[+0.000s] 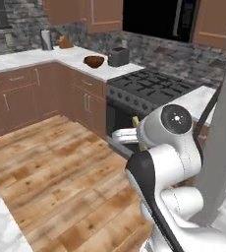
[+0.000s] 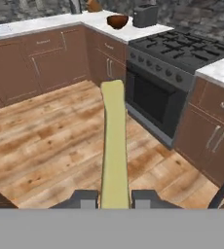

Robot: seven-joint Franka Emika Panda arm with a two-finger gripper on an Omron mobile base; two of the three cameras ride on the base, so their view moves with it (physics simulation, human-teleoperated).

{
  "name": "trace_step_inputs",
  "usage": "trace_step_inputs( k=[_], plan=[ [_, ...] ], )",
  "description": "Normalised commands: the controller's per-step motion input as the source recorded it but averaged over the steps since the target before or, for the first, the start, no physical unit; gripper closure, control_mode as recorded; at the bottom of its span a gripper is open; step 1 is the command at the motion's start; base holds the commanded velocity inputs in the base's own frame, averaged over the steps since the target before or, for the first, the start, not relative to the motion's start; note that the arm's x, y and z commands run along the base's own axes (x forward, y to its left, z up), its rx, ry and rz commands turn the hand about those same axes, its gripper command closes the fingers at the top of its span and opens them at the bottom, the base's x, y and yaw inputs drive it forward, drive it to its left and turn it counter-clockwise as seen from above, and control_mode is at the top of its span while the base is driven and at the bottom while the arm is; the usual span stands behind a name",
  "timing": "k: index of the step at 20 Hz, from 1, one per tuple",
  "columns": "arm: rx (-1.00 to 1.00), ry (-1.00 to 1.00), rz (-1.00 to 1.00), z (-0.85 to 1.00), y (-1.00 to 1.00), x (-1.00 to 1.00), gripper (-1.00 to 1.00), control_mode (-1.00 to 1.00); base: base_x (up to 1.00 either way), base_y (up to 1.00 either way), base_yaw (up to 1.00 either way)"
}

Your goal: Pick the egg and butter from the fridge and place them by the bowl for mixing.

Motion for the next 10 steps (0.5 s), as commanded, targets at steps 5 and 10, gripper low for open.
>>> trace_step_inputs(
  k=[5, 10],
  plan=[
    [0.00, 0.00, 0.00, 0.00, 0.00, 0.00, 1.00, 1.00, -0.03, 0.43, 0.84],
    [0.00, 0.00, 0.00, 0.00, 0.00, 0.00, 1.00, 1.00, 0.03, 0.99, 0.44]
  ],
)
